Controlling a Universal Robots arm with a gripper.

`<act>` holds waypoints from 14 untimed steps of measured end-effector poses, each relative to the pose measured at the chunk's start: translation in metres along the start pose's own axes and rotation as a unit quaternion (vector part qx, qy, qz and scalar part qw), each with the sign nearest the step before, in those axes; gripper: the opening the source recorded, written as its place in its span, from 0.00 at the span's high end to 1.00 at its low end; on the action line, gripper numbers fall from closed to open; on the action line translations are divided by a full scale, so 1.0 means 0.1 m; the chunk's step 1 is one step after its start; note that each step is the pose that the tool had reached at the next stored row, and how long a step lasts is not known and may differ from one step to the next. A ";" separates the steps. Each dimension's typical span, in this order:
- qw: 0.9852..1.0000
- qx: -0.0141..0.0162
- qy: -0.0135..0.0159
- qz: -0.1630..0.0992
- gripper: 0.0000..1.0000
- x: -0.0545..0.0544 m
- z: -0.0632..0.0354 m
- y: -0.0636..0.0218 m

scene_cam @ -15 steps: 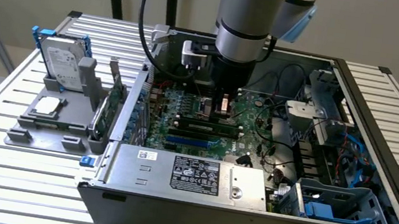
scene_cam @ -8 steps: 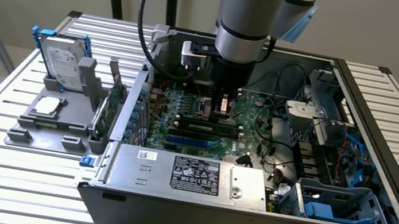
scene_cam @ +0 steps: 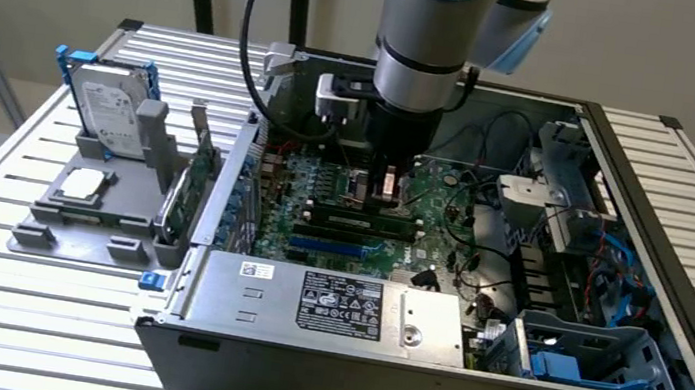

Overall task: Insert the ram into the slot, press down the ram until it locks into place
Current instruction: 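Press down the ram until it locks into place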

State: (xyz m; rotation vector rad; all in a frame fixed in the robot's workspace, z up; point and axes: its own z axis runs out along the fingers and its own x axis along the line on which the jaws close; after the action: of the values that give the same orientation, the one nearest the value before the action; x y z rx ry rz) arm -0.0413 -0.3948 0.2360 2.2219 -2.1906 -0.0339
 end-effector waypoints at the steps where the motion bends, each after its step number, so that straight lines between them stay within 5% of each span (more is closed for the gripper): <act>1: 1.000 0.000 0.000 0.000 0.89 0.00 0.005 0.000; 14: 1.000 -0.001 -0.001 0.005 0.89 -0.01 0.071 -0.003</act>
State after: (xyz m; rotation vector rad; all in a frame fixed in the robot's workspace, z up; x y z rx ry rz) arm -0.0412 -0.3938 0.2289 2.2117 -2.2010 -0.0377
